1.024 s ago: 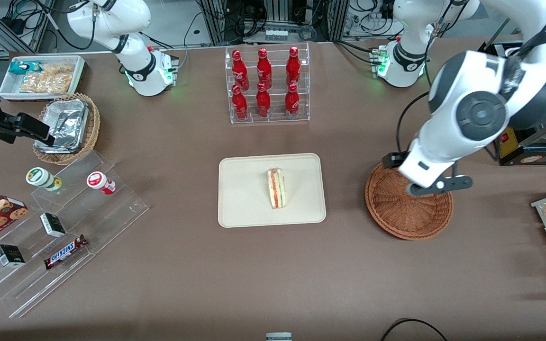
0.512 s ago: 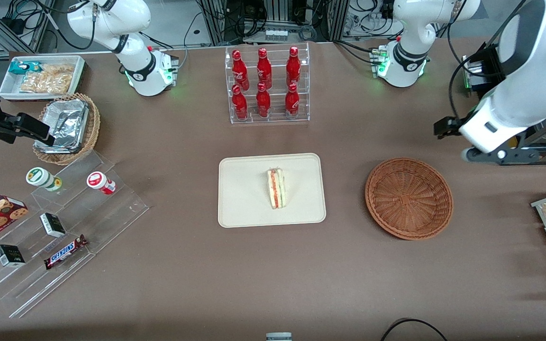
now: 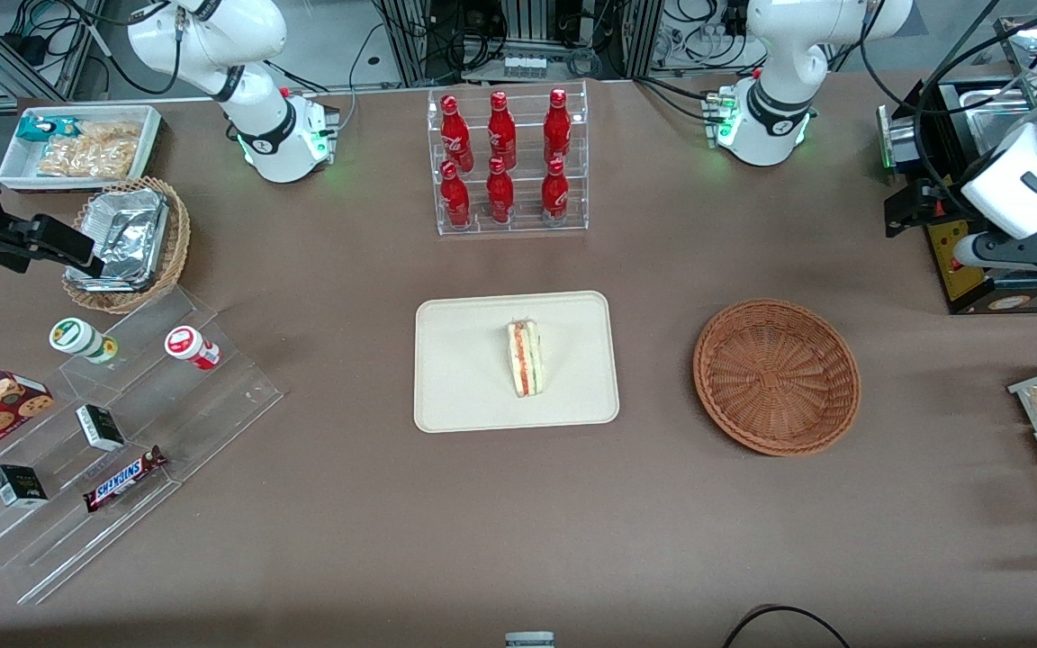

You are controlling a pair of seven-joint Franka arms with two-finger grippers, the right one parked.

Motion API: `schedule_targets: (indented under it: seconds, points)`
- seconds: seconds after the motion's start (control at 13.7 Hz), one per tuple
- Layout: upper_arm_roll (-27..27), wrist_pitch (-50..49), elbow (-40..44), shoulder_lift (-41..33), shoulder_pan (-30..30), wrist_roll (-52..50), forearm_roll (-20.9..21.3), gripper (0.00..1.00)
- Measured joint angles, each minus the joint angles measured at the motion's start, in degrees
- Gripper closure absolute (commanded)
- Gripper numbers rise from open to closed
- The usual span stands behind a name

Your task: Place sandwich from basket to tray

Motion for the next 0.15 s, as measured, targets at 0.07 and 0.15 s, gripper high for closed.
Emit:
schedule_targets:
  seconds: [0.07, 0.15]
  points:
    - [0.2, 1.2, -0.1, 0.0, 0.0, 0.3, -0.1, 0.0]
    - [0.2, 2.2, -0.1, 0.0, 0.0, 0.4, -0.4, 0.0]
